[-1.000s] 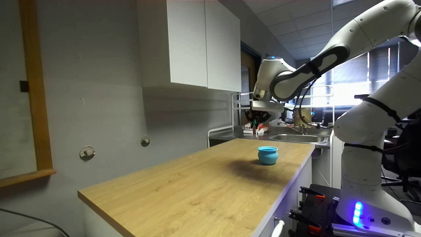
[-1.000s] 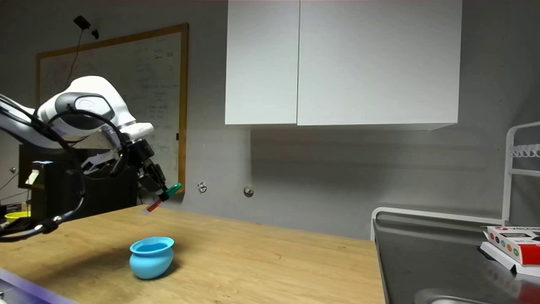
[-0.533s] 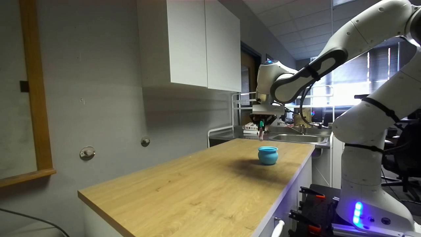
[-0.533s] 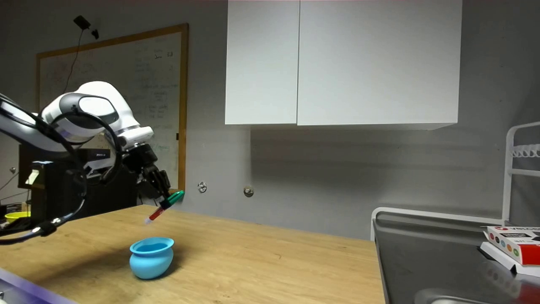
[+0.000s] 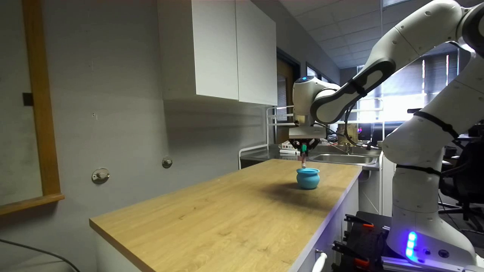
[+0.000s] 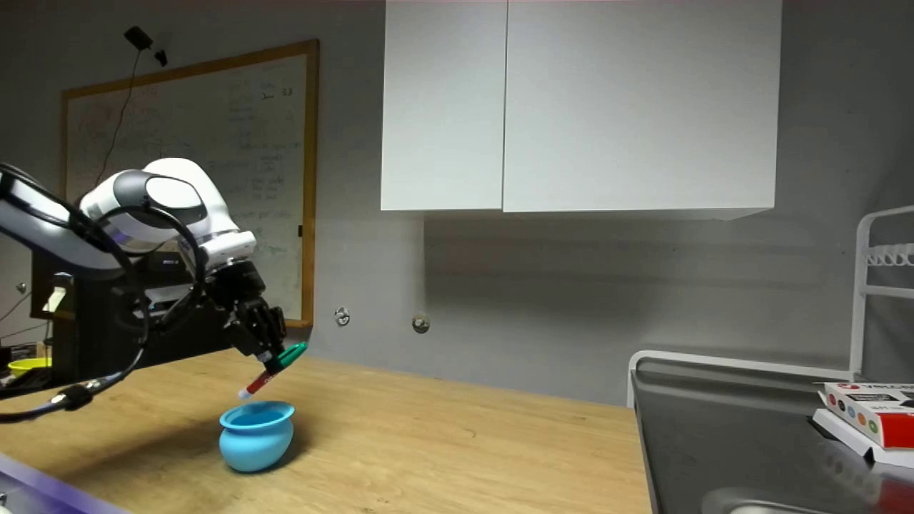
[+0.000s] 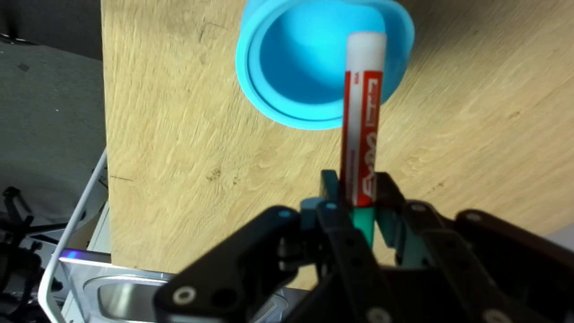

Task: Put the marker in the blue bowl

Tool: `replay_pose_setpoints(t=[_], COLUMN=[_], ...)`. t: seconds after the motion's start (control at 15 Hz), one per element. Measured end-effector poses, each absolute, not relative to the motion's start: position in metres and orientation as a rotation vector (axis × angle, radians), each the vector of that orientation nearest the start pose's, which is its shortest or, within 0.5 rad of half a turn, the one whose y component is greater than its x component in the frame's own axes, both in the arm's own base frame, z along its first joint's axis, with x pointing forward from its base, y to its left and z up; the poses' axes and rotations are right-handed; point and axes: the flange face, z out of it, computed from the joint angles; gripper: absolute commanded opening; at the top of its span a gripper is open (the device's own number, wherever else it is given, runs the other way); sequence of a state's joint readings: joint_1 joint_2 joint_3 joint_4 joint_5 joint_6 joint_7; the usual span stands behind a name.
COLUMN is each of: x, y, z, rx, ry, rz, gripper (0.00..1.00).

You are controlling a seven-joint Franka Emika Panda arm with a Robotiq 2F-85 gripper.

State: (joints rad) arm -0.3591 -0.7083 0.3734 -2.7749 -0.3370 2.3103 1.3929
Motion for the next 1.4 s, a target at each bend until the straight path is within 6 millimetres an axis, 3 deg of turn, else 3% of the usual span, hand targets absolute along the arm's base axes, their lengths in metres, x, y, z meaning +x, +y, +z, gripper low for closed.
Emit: replay_pose_setpoints(t=[0.6, 1.2, 1.27, 1.33, 1.4], x=[0.357, 0.358, 0.358, 0.358, 0.358], y=[-0.011, -0.031, -0.033, -0.034, -0.035], z=[0.385, 0.368, 0.366, 0.366, 0.365], rx=[-2.756, -2.771, -2.773, -2.776, -2.777], ry=[2.006, 2.055, 2.058, 2.06, 2.061], rz=[-0.708, -0.653, -0.648, -0.644, -0.638], gripper=[0.06, 0.07, 0.43, 0.48, 0.22])
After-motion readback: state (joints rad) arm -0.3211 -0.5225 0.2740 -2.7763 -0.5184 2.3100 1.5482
